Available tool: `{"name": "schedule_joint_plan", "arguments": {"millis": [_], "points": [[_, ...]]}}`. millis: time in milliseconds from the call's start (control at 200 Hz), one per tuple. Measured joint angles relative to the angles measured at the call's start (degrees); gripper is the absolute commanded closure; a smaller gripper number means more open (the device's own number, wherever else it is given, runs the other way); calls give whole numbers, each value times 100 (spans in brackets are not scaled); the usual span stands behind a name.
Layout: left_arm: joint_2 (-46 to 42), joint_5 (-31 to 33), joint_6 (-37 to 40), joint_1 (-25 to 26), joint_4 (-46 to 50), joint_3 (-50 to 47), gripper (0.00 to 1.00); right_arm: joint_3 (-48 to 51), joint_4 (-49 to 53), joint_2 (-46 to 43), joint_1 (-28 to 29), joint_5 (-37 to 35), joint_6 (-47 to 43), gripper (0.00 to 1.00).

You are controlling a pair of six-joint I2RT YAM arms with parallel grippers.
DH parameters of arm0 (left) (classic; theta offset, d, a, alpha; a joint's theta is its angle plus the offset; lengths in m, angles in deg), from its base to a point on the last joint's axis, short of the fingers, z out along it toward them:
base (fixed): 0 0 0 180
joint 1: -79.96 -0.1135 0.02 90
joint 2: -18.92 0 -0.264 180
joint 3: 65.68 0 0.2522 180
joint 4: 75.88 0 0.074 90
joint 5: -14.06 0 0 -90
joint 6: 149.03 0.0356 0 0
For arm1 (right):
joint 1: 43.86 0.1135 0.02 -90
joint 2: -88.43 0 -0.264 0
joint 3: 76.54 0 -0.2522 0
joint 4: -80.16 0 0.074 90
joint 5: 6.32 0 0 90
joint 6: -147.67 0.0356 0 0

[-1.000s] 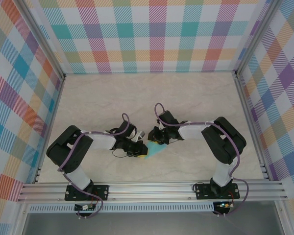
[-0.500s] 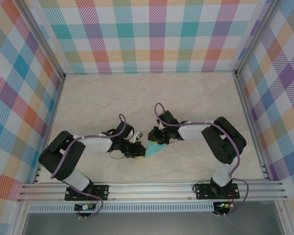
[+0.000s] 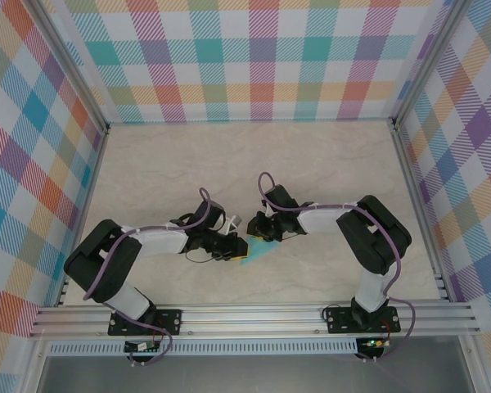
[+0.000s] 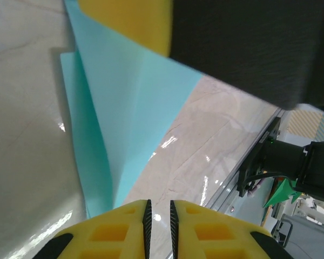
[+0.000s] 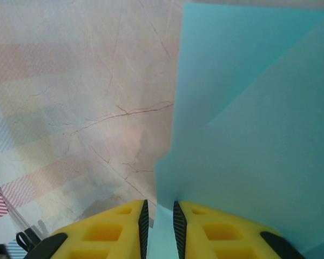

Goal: Fold a paper plane with a square sheet of paper (pick it up from the middle)
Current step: Fourth fold the wing at the center of the table.

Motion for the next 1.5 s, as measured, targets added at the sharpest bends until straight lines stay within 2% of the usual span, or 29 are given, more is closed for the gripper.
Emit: {"name": "schedule_joint_plan", "arguments": {"millis": [330, 560, 750, 930, 1215, 1500], "points": [[116, 306, 365, 7, 496, -160, 82, 0, 0, 0, 4, 0, 0, 76], [83, 369, 492, 11, 490, -205, 83, 0, -2, 0, 4, 0, 2, 76], [-439, 656, 452, 13, 916, -282, 84, 0, -2, 0, 7, -2, 2, 76], [-737, 612, 219, 13, 734, -136, 84, 0, -2, 0, 11, 0, 2, 76], [52, 249, -66, 81, 33, 299, 81, 0, -2, 0, 11, 0, 2, 76], [433, 232, 39, 238, 162, 245, 84, 0, -2, 0, 11, -2, 2, 75]]}}
